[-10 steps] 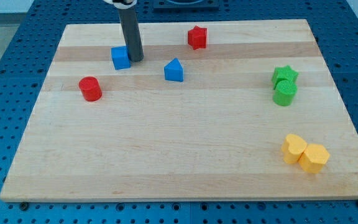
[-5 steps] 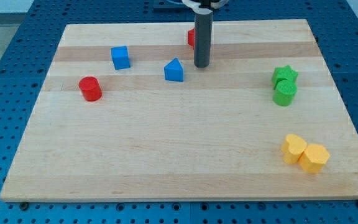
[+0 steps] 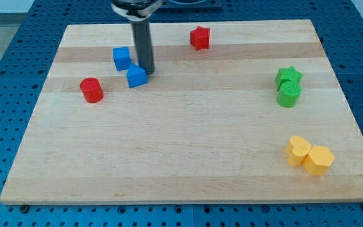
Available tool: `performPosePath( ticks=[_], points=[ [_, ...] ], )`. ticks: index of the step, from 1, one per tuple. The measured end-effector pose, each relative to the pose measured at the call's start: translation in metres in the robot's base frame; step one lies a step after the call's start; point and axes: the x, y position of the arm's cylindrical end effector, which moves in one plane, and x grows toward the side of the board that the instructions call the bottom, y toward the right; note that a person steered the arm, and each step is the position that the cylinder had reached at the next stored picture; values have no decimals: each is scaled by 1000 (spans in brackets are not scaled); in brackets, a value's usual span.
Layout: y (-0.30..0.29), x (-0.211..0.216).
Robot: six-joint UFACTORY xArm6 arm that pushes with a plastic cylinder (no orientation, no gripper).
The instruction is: Slide the blue triangle closer to the red circle
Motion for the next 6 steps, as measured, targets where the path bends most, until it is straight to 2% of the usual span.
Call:
performPosePath(
  ticks=[1,3,5,6],
  points=[
    [-24,-1],
    [54,4],
    [-8,25],
    [-21,25]
  ],
)
